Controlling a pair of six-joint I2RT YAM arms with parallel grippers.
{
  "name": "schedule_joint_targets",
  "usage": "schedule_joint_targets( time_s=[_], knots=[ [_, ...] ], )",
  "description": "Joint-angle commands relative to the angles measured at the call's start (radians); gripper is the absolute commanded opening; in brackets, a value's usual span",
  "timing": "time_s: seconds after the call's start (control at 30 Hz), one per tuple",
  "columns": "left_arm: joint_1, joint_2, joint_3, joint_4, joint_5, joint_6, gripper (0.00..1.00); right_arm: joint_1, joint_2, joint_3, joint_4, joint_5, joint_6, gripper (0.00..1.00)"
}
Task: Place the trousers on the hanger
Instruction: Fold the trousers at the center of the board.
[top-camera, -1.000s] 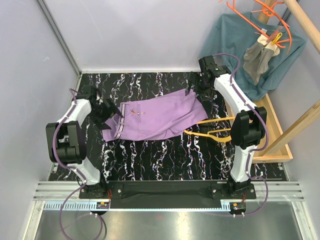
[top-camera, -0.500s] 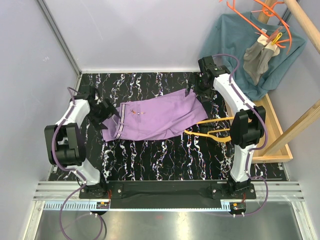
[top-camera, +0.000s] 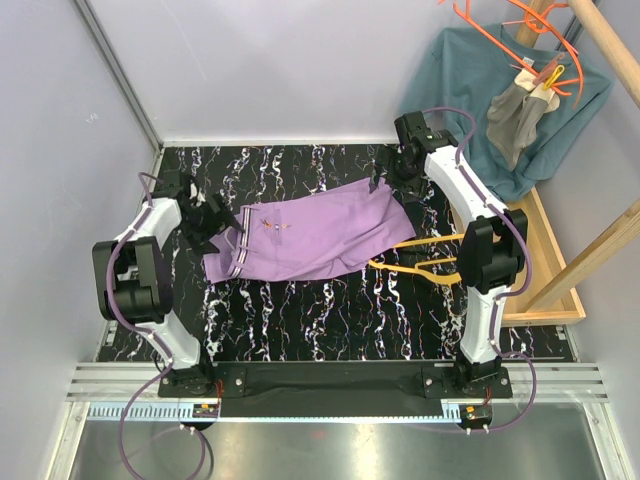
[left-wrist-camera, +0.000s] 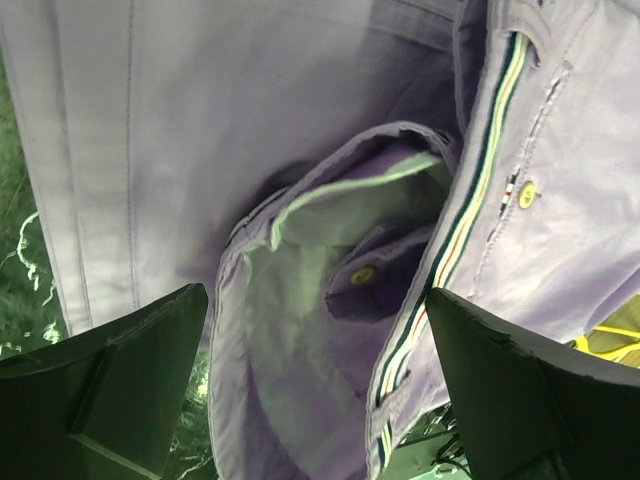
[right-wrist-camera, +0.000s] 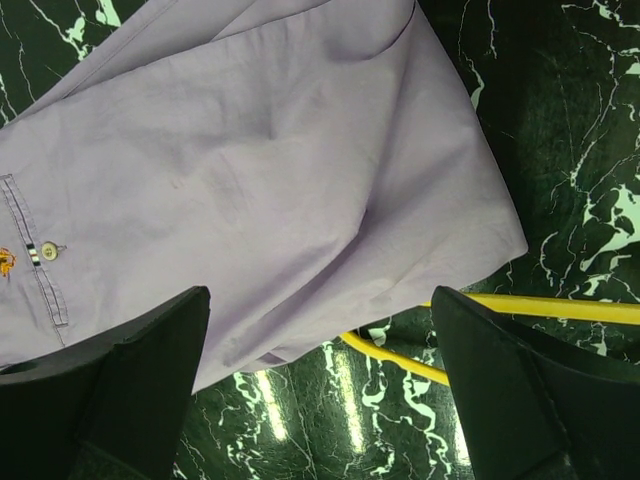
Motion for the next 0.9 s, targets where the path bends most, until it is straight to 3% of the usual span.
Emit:
schedule_joint_targets(
  time_s=[0.0, 0.13, 0.37, 0.73, 0.83, 0.87],
  knots=[
    [0.007, 0.024, 0.039, 0.004, 0.034, 0.031, 0.99, -0.001, 0.003, 0.059, -0.009, 0.015, -0.021, 1.0],
    [0.007, -0.001, 0.006, 0.03, 0.041, 0.041, 0.99, -0.007, 0.003, 0.056, -0.007, 0.01, -0.024, 1.0],
    [0.007, 0.01, -0.03, 0.16, 0.241, 0.027, 0.99, -0.012, 0.021, 0.076, -0.013, -0.002, -0.02, 1.0],
    [-0.017, 0.133, 0.024, 0.099, 0.25, 0.044, 0.99, -0.012, 0.037, 0.089, -0.016, -0.002, -0.021, 1.0],
    [-0.019, 0.139, 0.019, 0.146, 0.276, 0.001, 0.89, -0.012, 0.04, 0.091, -0.018, -0.004, -0.02, 1.0],
    [-0.019, 0.127, 0.018, 0.162, 0.285, -0.022, 0.76, -0.012, 0.04, 0.091, -0.02, 0.001, -0.02, 1.0]
  ],
)
